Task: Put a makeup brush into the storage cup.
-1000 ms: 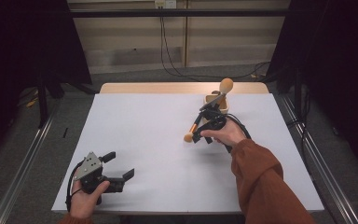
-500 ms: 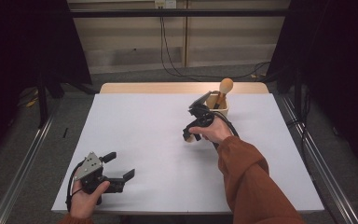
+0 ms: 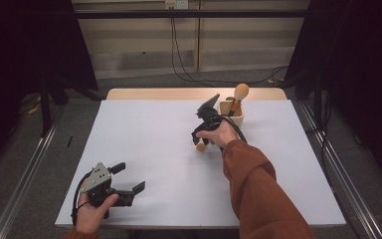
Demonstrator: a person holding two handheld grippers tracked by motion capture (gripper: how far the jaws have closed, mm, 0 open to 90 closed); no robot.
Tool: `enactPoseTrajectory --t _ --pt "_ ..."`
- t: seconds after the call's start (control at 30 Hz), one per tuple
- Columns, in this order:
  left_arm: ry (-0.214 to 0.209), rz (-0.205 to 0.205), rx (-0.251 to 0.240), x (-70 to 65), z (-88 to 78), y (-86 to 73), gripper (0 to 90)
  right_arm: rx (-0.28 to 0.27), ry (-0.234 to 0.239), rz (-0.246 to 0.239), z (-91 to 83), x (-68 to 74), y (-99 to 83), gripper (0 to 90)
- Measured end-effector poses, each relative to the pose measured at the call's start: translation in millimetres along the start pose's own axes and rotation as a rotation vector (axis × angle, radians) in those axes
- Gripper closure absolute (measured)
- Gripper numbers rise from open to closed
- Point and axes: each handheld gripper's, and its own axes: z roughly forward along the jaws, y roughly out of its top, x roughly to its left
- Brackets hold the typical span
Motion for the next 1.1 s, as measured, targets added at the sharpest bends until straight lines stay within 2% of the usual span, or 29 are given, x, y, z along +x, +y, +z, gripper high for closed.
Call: enactPoseTrajectory --t 0.2,0.27,0.43,0.6,0.67,0.8,0.93,1.0,1.1 --pt "0.0 0.002 0.001 -0.3 0.3 0.1 3.3 0.012 -0.028 0.045 6.4 -4.7 3.7 31.9" --pt "-0.002 0.001 0.001 -0.8 0.8 0.1 3.3 0.016 -0.035 0.054 6.6 -4.2 4.4 40.0" --pt "-0.003 0.001 0.002 -0.6 0.4 -0.1 3.3 0.021 -0.048 0.091 8.7 -4.3 6.0 38.4" --pt "-0.006 0.0 0.002 -1.1 0.8 0.0 3.3 0.006 -0.083 0.131 9.8 -0.3 9.9 40.2" --pt "-0.006 0.0 0.003 -1.3 0.8 -0.1 3.3 0.002 -0.082 0.154 10.2 0.2 11.7 41.2" --pt "-0.007 0.004 0.004 -1.3 0.7 -0.3 3.3 -0.009 -0.089 0.21 11.9 -0.5 15.5 46.1" --pt "-0.01 0.008 0.007 -1.6 0.8 -0.2 3.3 -0.012 -0.111 0.234 15.8 0.0 17.0 49.5" --pt "-0.01 0.01 0.007 -1.8 0.7 -0.2 3.3 0.005 -0.131 0.241 18.3 -0.4 17.2 55.5" --pt "-0.01 0.011 0.009 -1.7 1.0 -0.3 3.3 0.004 -0.14 0.275 19.3 -0.2 18.4 57.5"
